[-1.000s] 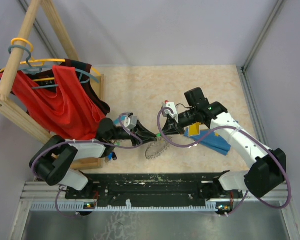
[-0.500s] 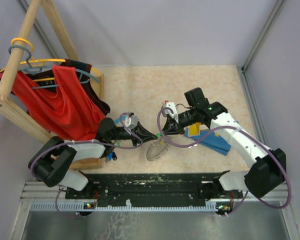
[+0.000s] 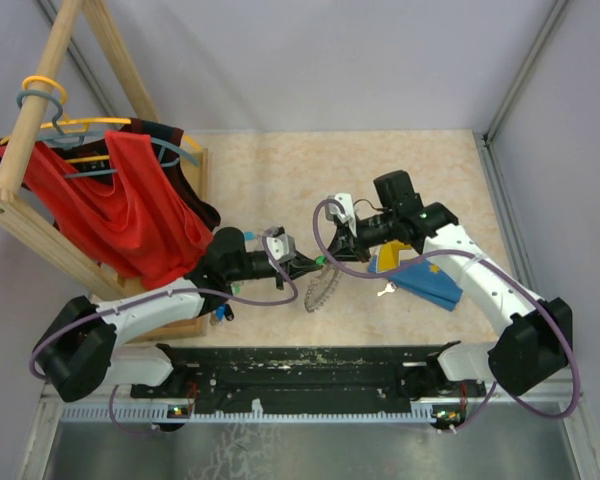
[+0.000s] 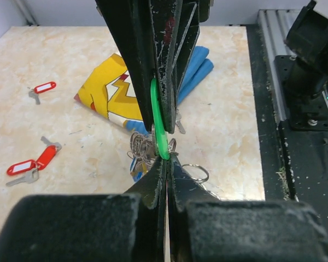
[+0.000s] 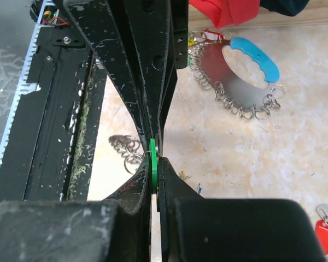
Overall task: Remove the keys from the keyring
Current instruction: Remove the key from the keyring.
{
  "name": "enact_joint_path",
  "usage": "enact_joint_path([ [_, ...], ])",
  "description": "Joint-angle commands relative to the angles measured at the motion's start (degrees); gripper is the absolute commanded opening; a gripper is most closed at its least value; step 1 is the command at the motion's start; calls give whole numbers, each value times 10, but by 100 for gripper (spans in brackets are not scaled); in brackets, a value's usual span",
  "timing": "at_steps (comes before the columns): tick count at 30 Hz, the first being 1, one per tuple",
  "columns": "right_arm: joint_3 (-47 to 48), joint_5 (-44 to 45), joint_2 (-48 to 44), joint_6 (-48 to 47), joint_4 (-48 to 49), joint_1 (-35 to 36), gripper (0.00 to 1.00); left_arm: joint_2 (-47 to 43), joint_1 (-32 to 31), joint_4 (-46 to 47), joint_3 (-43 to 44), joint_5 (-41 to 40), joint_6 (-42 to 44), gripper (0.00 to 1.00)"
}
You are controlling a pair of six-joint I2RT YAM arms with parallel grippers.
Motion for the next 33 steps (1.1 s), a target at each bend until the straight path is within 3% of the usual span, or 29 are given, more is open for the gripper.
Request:
enact_joint_path([
  [1,14,-13,-4,34,79,0,0,-17,-17,-58,19,-37,61,0],
  [6,13,-24,-7,40,81,-6,0,-27,-18,-27,2,-68,51,1],
  [12,13,-37,-8,35,77,-10,0,-63,-17,63,-59,-114,15,27],
  [17,12,-46,-8,34,77,-10,0,-75,-10,161,-122,-135,-18,39],
  [23,11,-44,-7,26,73,-10,0,-99,2,213,-145,-151,-66,57],
  [33,11,-42,-8,18,65,-10,0,-98,5,138,-91,-122,-121,61],
])
